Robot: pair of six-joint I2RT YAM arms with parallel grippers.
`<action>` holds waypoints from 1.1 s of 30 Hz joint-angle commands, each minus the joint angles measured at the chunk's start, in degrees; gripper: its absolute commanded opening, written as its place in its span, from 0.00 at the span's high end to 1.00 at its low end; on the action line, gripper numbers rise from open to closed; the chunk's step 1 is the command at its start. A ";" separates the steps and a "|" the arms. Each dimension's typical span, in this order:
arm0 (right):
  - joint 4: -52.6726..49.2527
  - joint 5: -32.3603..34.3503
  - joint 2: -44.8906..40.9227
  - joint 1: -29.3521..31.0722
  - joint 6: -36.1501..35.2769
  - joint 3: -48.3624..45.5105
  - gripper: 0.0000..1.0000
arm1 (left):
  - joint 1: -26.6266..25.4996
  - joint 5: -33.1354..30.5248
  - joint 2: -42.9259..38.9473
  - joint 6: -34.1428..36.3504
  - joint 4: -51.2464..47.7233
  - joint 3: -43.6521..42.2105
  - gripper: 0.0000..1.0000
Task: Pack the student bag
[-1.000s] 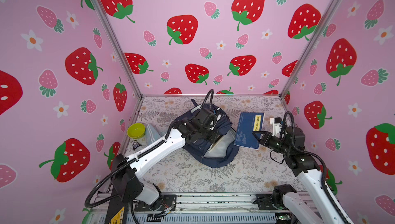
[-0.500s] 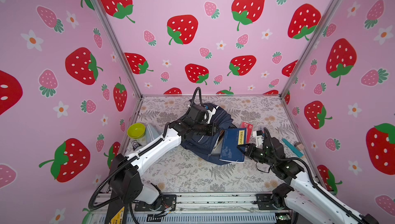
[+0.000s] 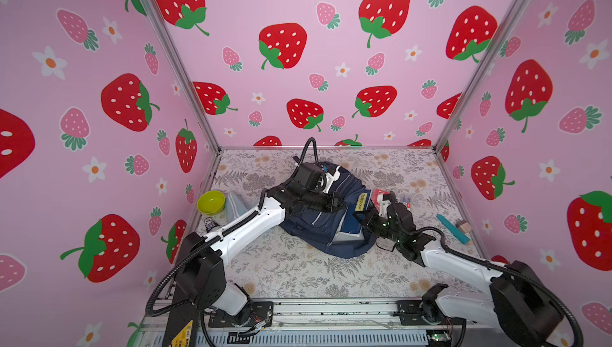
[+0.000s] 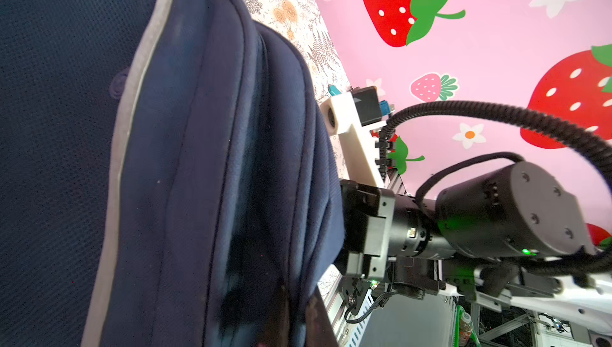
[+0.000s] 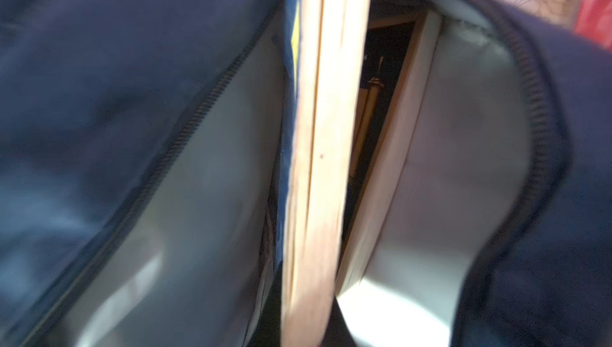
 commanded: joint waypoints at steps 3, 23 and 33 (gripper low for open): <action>12.33 6.55 8.53 4.20 2.59 3.86 1.00 | -0.17 6.93 0.31 -1.01 8.40 1.78 1.00; -13.31 15.02 -2.08 5.37 -4.71 0.17 0.34 | 1.19 7.28 3.94 -2.57 10.77 -0.99 1.00; -40.24 20.47 -15.99 7.04 -16.26 4.70 0.55 | 1.63 4.00 3.39 -4.05 7.48 -3.03 0.64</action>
